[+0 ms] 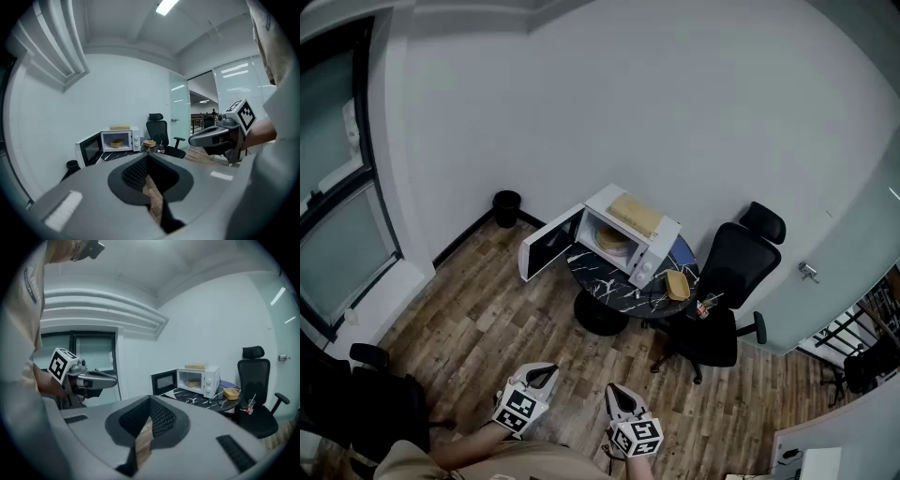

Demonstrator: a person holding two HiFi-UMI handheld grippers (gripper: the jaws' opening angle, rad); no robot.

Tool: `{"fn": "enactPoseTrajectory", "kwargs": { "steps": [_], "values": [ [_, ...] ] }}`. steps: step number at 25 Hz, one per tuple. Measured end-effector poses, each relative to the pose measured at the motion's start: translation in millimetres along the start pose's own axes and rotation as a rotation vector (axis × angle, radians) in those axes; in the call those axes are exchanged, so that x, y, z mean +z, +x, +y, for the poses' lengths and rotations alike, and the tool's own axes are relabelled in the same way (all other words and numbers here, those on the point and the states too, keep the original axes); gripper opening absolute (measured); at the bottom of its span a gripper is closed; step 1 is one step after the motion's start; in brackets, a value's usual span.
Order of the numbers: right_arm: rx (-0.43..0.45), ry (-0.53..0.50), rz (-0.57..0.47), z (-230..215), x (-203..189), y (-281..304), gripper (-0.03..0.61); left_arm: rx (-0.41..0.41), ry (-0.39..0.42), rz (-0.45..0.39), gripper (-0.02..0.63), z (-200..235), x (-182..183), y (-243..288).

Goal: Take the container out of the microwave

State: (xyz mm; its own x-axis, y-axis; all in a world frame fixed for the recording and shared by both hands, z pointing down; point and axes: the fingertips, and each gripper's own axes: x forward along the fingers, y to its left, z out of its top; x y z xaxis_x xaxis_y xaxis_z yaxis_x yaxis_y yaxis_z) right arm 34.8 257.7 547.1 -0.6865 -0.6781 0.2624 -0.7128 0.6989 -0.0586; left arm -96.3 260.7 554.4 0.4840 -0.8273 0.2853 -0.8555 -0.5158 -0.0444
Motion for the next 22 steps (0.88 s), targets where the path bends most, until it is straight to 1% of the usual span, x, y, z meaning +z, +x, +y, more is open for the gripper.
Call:
{"fn": "enactPoseTrajectory", "kwargs": {
  "steps": [6, 15, 18, 22],
  "values": [
    [-0.01, -0.034, 0.002, -5.3, 4.4, 15.6, 0.006, 0.0, 0.001, -0.017, 0.008, 15.7, 2.0, 11.3],
    [-0.047, -0.046, 0.025, -2.3, 7.3, 32.0, 0.006, -0.038, -0.013, -0.031, 0.008, 37.4, 1.7, 18.2],
    [-0.068, -0.036, 0.054, 7.0, 1.1, 36.6, 0.006, -0.064, -0.036, -0.016, 0.008, 42.5, -9.4, 14.8],
    [-0.071, 0.008, 0.105, 25.7, -21.3, 42.0, 0.006, -0.086, -0.075, 0.021, 0.008, 48.6, -37.5, 13.0]
  ]
}}
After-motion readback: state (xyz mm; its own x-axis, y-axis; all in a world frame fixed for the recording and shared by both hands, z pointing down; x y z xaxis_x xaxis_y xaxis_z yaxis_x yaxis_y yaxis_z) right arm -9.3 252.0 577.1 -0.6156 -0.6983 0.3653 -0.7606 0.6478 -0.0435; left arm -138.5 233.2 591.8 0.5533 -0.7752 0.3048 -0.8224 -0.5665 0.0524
